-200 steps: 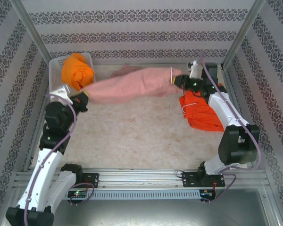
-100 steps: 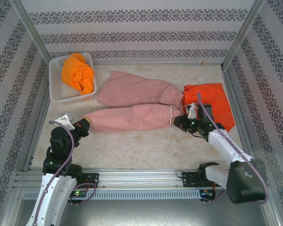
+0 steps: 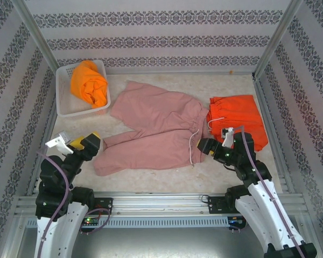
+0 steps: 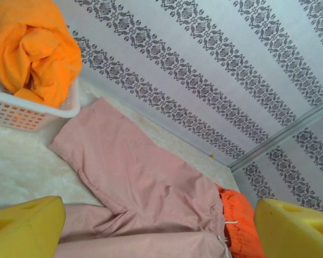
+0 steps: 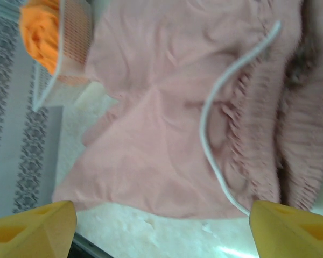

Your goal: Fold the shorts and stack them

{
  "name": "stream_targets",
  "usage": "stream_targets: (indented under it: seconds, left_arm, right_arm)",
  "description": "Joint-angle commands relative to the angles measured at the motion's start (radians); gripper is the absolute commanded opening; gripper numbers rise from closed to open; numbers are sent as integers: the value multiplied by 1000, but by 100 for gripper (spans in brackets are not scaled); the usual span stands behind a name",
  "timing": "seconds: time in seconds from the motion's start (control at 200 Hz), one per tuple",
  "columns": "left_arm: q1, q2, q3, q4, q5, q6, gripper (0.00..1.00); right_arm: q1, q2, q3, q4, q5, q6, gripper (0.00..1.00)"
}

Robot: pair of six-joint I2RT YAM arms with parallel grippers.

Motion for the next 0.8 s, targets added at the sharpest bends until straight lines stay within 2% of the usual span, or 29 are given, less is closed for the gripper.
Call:
stream_targets:
  seconds: [0.0, 0.115, 0.26, 0.385, 0.47, 0.625, 0.794]
  left_arm:
    - [-8, 98, -28, 60, 63, -7, 96]
    - [-8, 213, -71, 129, 140, -54, 97]
    - [-8, 352, -73, 150, 166, -35, 100]
    - [-6, 473, -61, 155, 156, -16, 100]
    - [-6, 545, -43, 126, 97, -9, 98]
    - [-6, 638, -32, 91, -22, -39, 82]
    - [-6, 688, -51, 123, -70, -68, 71]
  right_arm:
    - [46, 102, 72, 43, 45, 6, 86]
    - [166, 314, 172, 62, 82, -29, 86]
    - [348, 552, 260, 134, 157, -39, 86]
    - [453, 717, 305, 152, 195, -48, 87]
    - [481, 793, 287, 174, 208, -36, 87]
    - [485, 888, 219, 188, 215, -25, 85]
    - [482, 928, 168, 178, 231, -49, 85]
